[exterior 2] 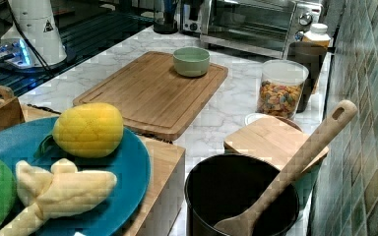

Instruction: Open the drawer.

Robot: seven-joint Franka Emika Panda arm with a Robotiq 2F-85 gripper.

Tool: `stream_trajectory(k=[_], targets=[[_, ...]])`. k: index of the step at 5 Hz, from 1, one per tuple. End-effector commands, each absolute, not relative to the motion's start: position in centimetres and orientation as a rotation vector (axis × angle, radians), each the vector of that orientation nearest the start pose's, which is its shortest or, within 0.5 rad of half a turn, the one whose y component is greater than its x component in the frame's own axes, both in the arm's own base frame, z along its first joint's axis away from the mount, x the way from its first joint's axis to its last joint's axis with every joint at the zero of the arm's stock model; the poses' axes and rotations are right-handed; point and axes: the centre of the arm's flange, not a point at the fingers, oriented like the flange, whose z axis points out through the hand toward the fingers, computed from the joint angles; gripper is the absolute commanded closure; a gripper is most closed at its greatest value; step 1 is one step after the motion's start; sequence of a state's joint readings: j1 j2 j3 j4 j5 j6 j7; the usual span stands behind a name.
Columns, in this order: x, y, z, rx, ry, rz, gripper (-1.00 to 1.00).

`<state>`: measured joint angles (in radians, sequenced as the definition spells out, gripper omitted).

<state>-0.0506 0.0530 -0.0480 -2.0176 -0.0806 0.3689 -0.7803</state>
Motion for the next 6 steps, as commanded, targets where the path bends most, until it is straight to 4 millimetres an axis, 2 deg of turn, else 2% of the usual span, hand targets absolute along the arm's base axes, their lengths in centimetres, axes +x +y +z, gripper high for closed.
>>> stream_trajectory(k=[1,4,6], targets=[[54.1,-22.5,41.6,-3.267,-0.154,0.087,-1.00],[52.4,-27.1,39.7,-3.275,-0.249,-0.019,-1.00],[52.2,-28.1,36.9,-3.265,-0.206,-0.053,-1.00]])
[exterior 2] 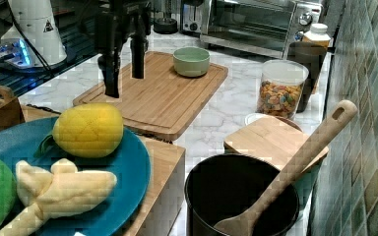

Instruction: Open the drawer.

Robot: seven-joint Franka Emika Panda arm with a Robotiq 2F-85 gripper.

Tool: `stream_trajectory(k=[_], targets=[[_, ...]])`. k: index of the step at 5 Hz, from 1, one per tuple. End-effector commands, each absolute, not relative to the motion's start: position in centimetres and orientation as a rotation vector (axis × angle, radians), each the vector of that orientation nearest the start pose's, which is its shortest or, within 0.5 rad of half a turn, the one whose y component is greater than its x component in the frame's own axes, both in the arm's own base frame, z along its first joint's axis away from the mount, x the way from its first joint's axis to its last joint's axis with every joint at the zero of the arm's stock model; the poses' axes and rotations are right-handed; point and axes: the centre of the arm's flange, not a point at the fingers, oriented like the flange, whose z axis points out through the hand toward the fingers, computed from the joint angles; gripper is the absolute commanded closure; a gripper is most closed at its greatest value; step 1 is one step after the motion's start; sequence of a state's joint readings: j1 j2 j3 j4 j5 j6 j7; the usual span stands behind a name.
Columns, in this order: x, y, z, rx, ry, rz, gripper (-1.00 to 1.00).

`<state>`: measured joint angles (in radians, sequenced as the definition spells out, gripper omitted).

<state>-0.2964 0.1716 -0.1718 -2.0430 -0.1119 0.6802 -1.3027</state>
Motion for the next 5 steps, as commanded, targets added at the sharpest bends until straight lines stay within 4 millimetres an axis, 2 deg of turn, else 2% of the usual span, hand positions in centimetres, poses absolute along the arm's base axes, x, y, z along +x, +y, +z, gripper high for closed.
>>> stream_trajectory(k=[1,2,3,4,5], targets=[[51.1,-27.1,35.8,-3.250,-0.090,0.012,-1.00],[49.6,-25.5,35.4,-3.246,0.028,-0.039,-1.00],[49.3,-25.4,34.5,-3.263,0.051,-0.048,-1.00],[49.2,-26.5,32.9,-3.287,0.036,-0.031,-1.00],[47.5,-27.1,30.9,-3.295,0.080,-0.077,-1.00]])
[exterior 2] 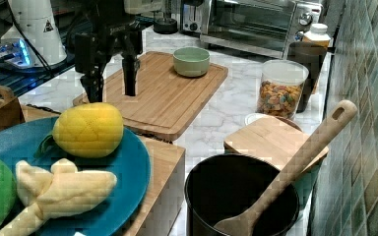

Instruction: Open the drawer.

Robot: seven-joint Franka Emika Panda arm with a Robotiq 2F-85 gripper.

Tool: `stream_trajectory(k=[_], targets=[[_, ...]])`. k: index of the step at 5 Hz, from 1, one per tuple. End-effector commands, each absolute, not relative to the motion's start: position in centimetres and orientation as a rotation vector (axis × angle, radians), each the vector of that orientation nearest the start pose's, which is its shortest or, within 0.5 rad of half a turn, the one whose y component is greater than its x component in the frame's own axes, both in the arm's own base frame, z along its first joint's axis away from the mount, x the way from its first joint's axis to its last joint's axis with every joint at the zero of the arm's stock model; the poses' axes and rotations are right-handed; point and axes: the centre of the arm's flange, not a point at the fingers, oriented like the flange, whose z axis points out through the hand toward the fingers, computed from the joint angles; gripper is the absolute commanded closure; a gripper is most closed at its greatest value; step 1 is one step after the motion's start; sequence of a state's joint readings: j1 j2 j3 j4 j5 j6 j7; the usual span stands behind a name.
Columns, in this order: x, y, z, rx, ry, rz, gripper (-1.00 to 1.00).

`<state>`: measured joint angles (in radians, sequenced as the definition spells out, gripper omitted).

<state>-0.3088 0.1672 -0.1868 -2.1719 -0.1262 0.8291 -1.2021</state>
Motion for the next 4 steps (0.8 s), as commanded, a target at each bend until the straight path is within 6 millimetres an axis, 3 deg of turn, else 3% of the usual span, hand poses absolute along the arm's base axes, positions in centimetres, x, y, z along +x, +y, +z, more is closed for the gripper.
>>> stream_trajectory(k=[1,2,4], targets=[[46.2,-27.0,28.8,-3.299,0.137,-0.114,-1.00],[45.8,-27.1,26.3,-3.327,0.139,-0.177,-1.00],[46.3,-26.7,24.9,-3.317,0.111,-0.146,-1.00]])
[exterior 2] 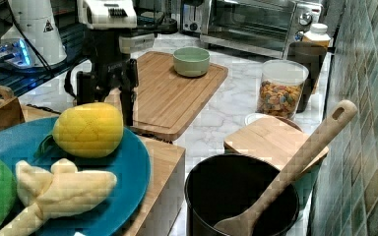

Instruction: Open the drawer.

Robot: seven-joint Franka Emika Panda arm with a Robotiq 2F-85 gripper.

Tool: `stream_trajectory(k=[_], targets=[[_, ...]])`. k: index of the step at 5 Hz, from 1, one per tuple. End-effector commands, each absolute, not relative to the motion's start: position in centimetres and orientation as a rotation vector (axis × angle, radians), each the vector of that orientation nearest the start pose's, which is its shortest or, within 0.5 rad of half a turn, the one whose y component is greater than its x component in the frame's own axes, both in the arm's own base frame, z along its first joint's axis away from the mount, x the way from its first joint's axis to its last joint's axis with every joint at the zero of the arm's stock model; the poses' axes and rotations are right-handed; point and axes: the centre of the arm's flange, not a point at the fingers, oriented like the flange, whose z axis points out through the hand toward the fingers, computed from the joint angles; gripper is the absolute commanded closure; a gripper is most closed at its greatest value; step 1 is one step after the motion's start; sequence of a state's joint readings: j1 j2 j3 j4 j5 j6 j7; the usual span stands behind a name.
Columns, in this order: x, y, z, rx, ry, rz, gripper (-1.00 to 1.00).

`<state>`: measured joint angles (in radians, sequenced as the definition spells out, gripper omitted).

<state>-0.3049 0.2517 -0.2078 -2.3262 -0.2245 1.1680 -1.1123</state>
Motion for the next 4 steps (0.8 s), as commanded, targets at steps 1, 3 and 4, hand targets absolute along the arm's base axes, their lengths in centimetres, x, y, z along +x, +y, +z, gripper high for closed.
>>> stream_trajectory(k=[1,3,4], targets=[[46.5,-25.4,25.5,-3.288,0.129,-0.086,-1.00],[49.8,-21.6,23.7,-3.206,-0.095,-0.097,-1.00],[51.0,-17.9,23.6,-3.110,-0.200,-0.015,-1.00]])
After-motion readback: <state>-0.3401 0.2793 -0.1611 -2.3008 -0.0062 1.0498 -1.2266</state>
